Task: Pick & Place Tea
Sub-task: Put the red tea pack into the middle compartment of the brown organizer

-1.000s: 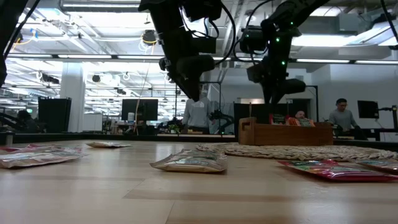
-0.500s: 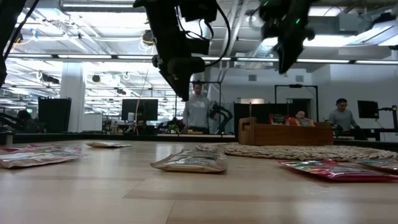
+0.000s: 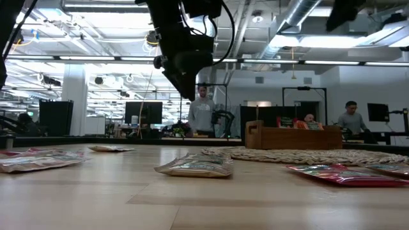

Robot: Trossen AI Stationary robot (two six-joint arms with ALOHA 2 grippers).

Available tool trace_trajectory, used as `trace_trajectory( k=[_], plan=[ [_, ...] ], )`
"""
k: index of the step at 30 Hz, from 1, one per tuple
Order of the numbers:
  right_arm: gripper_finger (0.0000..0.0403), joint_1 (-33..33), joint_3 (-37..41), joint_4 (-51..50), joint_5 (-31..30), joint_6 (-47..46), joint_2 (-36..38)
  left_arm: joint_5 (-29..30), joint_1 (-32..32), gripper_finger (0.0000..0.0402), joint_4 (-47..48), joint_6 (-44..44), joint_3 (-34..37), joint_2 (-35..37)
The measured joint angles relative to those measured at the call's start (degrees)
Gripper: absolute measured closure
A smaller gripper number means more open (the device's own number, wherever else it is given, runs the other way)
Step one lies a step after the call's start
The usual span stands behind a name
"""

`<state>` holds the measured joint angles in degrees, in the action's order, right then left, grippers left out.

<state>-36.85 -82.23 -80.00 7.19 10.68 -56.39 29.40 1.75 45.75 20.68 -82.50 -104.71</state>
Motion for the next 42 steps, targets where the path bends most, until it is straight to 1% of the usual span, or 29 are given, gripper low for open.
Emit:
trace_trajectory(
  k=[2, 6, 7, 10, 12, 15, 17, 19, 21, 23, 25, 29, 31, 33, 37, 39, 42],
  plan=[
    [0.0280, 0.73, 0.01, -0.29, 0.59, -1.69, 3.15, 0.44, 0.40, 0.0263, -0.75, 0.95, 0.00, 0.00],
    [0.0280, 2.68, 0.01, 1.47, 2.17, -5.17, 8.57, 0.15, 0.68, 0.0263, -1.32, 11.57, 0.00, 0.24],
    [0.0280, 3.27, 0.01, 2.14, 2.82, -6.09, 9.69, -0.07, 0.66, 0.0263, -1.60, 11.38, 0.00, 0.46],
    [0.0280, 4.87, 2.87, 6.71, 5.04, -9.15, 13.51, -1.01, 0.56, 0.0263, -3.16, 5.50, 0.02, 2.24],
    [0.0280, 6.06, 8.15, 11.33, 6.12, -11.25, 17.17, -3.15, 0.49, 0.0263, -6.38, 0.49, 0.02, 3.96],
    [0.0280, 7.89, 18.77, 19.69, 8.68, -14.55, 22.15, -8.72, 0.89, 0.0263, -11.66, -4.95, 0.02, 7.14],
    [0.0280, 9.20, 26.28, 26.29, 10.90, -16.49, 24.20, -13.97, 1.70, 0.0263, -14.54, -6.22, 0.00, 9.00],
    [0.0280, 10.54, 32.52, 33.63, 12.17, -18.43, 26.29, -18.14, 2.49, 0.0263, -14.71, -6.55, 0.00, 10.47],
    [0.0280, 11.70, 37.25, 38.77, 12.23, -20.13, 28.50, -19.99, 2.87, 0.0263, -14.62, -5.75, 1.01, 11.67],
    [0.0280, 12.71, 40.78, 42.53, 12.20, -21.84, 30.36, -20.60, 2.79, 0.0263, -14.47, -3.92, 4.09, 13.27],
    [0.0280, 13.49, 43.71, 44.38, 12.24, -23.61, 31.77, -21.11, 2.61, 0.0263, -16.74, -1.35, 9.18, 15.23],
    [0.0280, 15.21, 47.59, 46.86, 12.18, -26.84, 34.50, -24.64, 1.96, 0.0263, -26.02, 3.68, 20.97, 20.43],
    [0.0280, 16.30, 49.14, 48.61, 12.13, -28.10, 35.41, -26.16, 1.89, 0.0263, -32.37, 4.51, 25.62, 23.75],
    [0.0280, 17.57, 51.35, 52.21, 12.10, -29.24, 35.87, -26.79, 1.84, 0.0263, -35.44, 5.09, 29.25, 27.32],
    [0.0280, 20.74, 55.72, 59.66, 12.03, -31.89, 35.41, -25.27, 1.76, 0.0263, -40.18, 7.56, 36.18, 34.12],
    [0.0280, 22.51, 57.84, 61.65, 11.79, -33.17, 35.28, -24.26, 1.48, 0.0263, -43.38, 9.74, 39.97, 37.38],
    [0.0280, 24.87, 60.31, 67.09, 11.41, -34.58, 35.36, -24.17, 0.52, 0.0263, -48.83, 12.59, 46.05, 41.30]
  ],
)
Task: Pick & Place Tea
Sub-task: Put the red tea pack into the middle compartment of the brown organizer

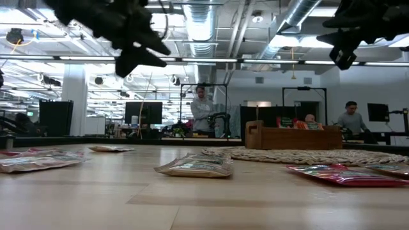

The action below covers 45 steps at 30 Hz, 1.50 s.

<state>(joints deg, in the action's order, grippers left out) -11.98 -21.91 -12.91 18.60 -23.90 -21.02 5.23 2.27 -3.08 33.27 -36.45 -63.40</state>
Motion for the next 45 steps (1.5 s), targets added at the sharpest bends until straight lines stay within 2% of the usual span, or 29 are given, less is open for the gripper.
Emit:
trace_trajectory(
  k=[3, 5, 9, 11, 13, 19, 23, 25, 29, 33, 38, 45],
  plan=[
    [0.0280, 1.92, 0.73, 1.43, -2.60, -0.30, -0.02, 0.05, -1.06, 0.0263, -3.43, 3.42, 4.91, 2.95],
    [0.0280, 2.91, 0.74, 1.48, -5.09, -0.28, 0.25, -0.11, -1.51, 0.0263, -2.50, 6.15, 7.07, 4.42],
    [0.0280, 4.09, 0.72, 2.00, -7.03, -0.67, 1.40, -6.95, -1.63, 0.0263, 5.30, 13.53, 7.15, 6.07],
    [0.0280, 4.36, 0.78, 1.70, -7.05, -1.58, 1.25, -11.29, -1.63, 0.0263, 11.37, 16.23, 5.44, 6.50],
    [0.0280, 4.62, 0.79, 1.77, -7.11, -1.64, 1.23, -13.07, -1.90, 0.0263, 19.00, 17.17, 3.02, 6.65],
    [0.0280, 4.84, 0.79, 1.86, -8.42, -1.66, 1.12, -10.02, -3.98, 0.0263, 40.10, 15.88, -5.79, 5.65],
    [0.0280, 4.85, 0.79, 1.94, -8.34, -1.68, 1.10, -8.28, -5.82, 0.0263, 45.95, 18.43, -9.43, 3.08],
    [0.0280, 4.84, 0.79, 2.33, -8.33, -1.68, 1.11, -8.42, -6.31, 0.0263, 48.42, 23.63, -10.30, 1.18],
    [0.0280, 4.84, 0.79, 2.78, -8.29, -1.70, 1.12, -10.21, -6.93, 0.0263, 58.64, 41.15, -11.05, -2.26],
    [0.0280, 4.84, 0.77, 2.81, -8.28, -1.70, 1.12, -9.33, -8.43, 0.0263, 69.46, 49.29, -11.06, -3.54],
    [0.0280, 4.84, 0.76, 3.51, -8.27, -1.70, 1.11, -7.14, -8.54, 0.0263, 68.78, 51.99, -11.10, -3.67],
    [0.0280, 4.84, 0.76, 5.55, -8.21, -1.68, 1.10, -5.88, -8.54, 0.0263, 60.99, 43.05, -11.10, -3.67]
  ],
)
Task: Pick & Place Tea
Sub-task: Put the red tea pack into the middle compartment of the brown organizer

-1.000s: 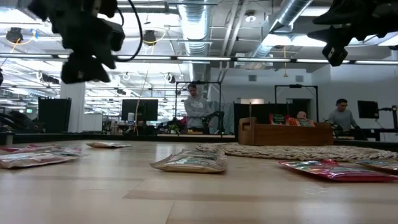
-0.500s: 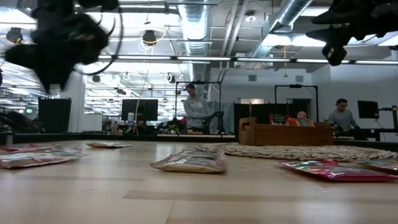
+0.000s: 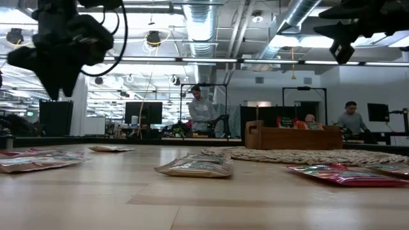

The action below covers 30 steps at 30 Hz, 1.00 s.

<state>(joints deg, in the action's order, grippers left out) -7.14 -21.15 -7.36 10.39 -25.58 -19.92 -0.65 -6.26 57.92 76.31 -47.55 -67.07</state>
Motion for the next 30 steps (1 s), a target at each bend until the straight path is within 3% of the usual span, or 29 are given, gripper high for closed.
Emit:
trace_trajectory(
  k=[8, 23, 30],
  plan=[
    [0.0280, 0.00, 0.00, 0.53, 0.07, 0.00, 0.02, -0.82, -0.71, 0.0263, -7.64, 0.57, -0.02, 0.00],
    [0.0280, 0.00, 0.00, 0.49, 0.07, 0.02, 0.00, 3.56, -12.51, 0.0269, -10.08, 32.51, -0.04, -3.06],
    [0.0280, 0.00, -0.04, 0.52, 0.07, 0.02, 0.00, 3.52, -14.16, 0.0287, -10.20, 36.49, -0.04, -10.30]
  ],
)
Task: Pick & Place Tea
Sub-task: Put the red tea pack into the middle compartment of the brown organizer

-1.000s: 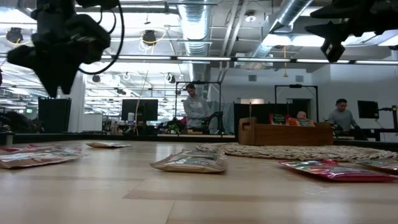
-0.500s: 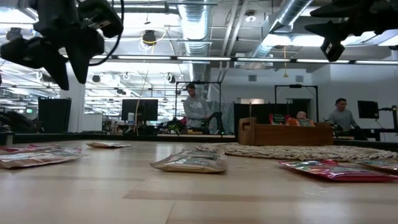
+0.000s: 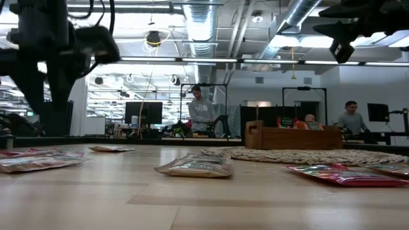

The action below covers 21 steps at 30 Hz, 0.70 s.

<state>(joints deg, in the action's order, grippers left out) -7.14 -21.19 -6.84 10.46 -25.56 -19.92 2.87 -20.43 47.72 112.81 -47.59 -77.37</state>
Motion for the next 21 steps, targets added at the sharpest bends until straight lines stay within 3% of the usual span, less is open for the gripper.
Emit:
trace_trajectory(
  k=[14, 21],
  plan=[
    [0.0280, 0.00, 0.00, -0.04, -0.01, 0.00, 0.02, 0.89, -0.18, 0.0296, -6.22, 17.19, -0.28, -7.29],
    [0.0280, 0.00, 0.00, -0.10, -0.01, 0.03, 0.02, 0.70, -0.22, 0.0297, -4.84, 19.40, -3.52, -11.66]
  ],
)
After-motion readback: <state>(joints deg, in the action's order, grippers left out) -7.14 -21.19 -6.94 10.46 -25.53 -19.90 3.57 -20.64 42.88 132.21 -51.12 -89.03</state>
